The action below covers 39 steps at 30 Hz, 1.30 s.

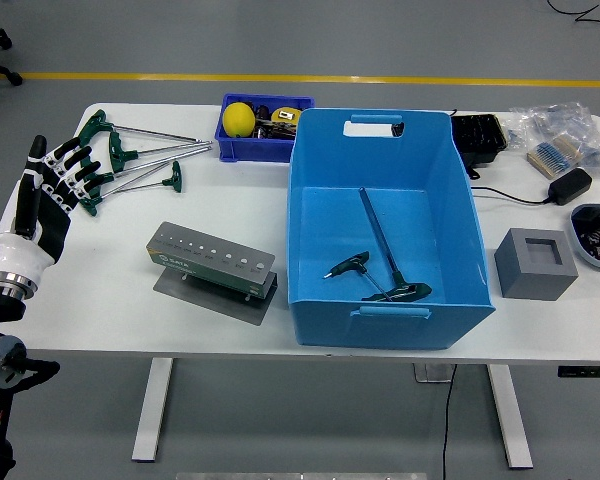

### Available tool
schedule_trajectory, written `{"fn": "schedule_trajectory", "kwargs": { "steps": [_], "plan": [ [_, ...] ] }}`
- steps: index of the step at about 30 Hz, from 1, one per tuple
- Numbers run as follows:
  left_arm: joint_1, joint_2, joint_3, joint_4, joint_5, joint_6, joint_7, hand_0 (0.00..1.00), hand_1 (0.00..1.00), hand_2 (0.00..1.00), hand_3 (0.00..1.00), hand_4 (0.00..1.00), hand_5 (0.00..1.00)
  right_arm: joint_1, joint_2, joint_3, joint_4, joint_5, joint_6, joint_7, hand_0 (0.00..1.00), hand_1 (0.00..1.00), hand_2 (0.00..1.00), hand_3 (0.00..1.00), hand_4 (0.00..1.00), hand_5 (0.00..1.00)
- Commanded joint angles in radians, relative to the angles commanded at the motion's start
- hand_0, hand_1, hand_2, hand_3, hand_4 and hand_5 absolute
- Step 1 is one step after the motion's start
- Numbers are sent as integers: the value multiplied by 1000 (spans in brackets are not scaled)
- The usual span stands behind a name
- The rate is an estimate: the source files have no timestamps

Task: Lift tool from toolbox,place it in box,lift tool from toolbox,place it in box

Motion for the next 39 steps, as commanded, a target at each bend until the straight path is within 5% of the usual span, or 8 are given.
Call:
{"fn": "schedule_trajectory", "kwargs": {
  "steps": [39],
  "plan": [
    [1,-3,10,8,64,-30,14,760,750,830,806,953,966,-9,2,5,-1,-7,1,-5,724,695,749,588,824,723]
  ]
}}
